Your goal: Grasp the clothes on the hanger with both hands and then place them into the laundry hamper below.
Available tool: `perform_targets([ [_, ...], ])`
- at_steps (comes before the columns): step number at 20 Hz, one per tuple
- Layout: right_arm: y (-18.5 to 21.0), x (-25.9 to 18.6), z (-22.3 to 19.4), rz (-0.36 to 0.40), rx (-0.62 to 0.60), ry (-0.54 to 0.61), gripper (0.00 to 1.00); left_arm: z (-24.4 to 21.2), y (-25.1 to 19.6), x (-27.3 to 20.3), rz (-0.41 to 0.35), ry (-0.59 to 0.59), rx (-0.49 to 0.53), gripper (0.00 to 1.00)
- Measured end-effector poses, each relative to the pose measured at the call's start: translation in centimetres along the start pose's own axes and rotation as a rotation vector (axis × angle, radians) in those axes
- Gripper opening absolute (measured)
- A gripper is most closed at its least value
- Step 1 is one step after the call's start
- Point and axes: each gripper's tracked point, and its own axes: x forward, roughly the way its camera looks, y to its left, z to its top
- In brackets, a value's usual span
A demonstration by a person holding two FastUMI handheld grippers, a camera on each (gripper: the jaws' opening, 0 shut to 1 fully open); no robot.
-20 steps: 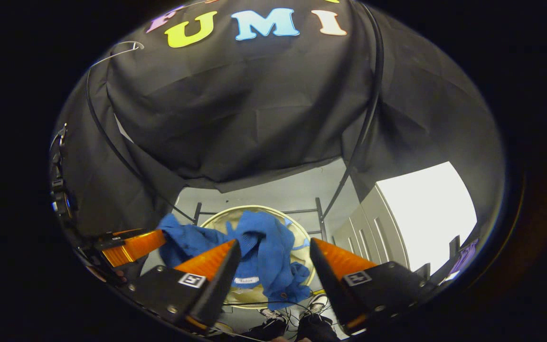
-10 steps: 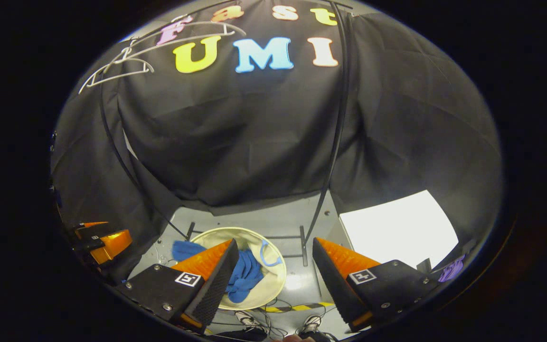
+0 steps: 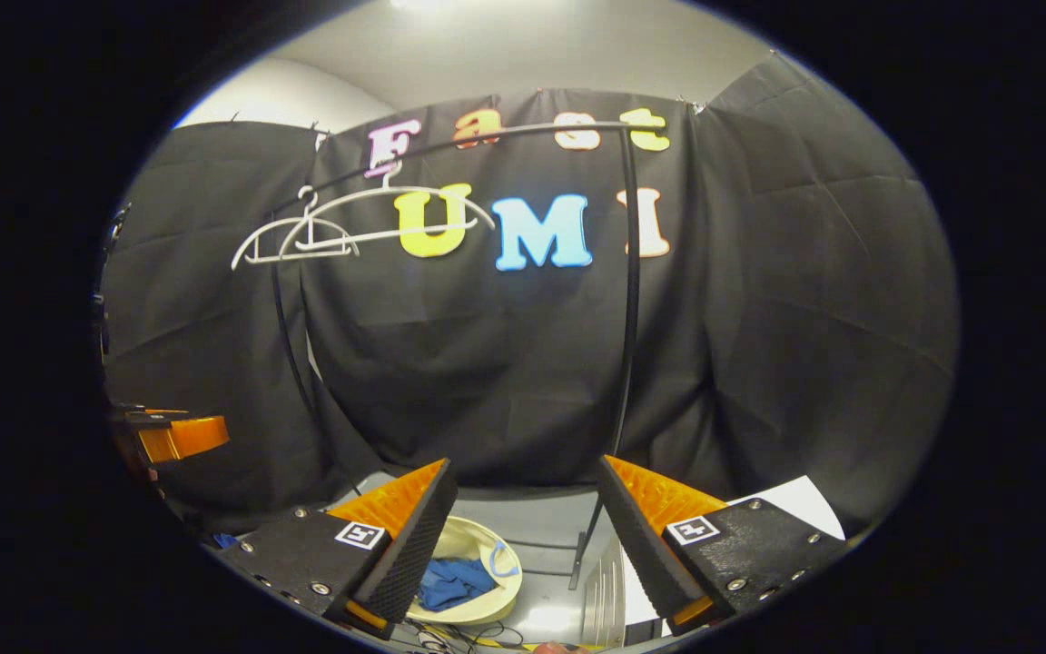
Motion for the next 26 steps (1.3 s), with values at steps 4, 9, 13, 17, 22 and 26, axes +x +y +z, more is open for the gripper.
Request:
perform_targets([
  [4,-1.5,-2.9,7.1,-0.016,-0.012,-0.16,0.94,7.6,-2.7,-3.9,-0.018,-0.157,0.022,0.94],
  [9,-1.3,-7.6,15.3,-0.055,0.052,-0.394,0.96,17.7,-3.7,-8.5,-0.039,-0.386,0.015,0.94],
  [13,-1.0,-9.1,15.3,-0.114,0.077,-0.419,0.92,21.5,-2.9,-10.6,-0.054,-0.497,0.061,0.93],
  [17,1.4,-10.7,12.4,-0.125,0.103,-0.387,0.95,18.7,-2.9,-10.1,-0.103,-0.461,0.06,0.94],
  [22,3.4,-12.5,11.0,-0.139,0.087,-0.402,0.95,14.6,-1.7,-10.1,-0.153,-0.386,0.007,0.94],
  [26,2.7,-12.2,10.8,-0.18,0.072,-0.389,0.91,14.8,-0.3,-8.9,-0.152,-0.382,0.003,0.94],
])
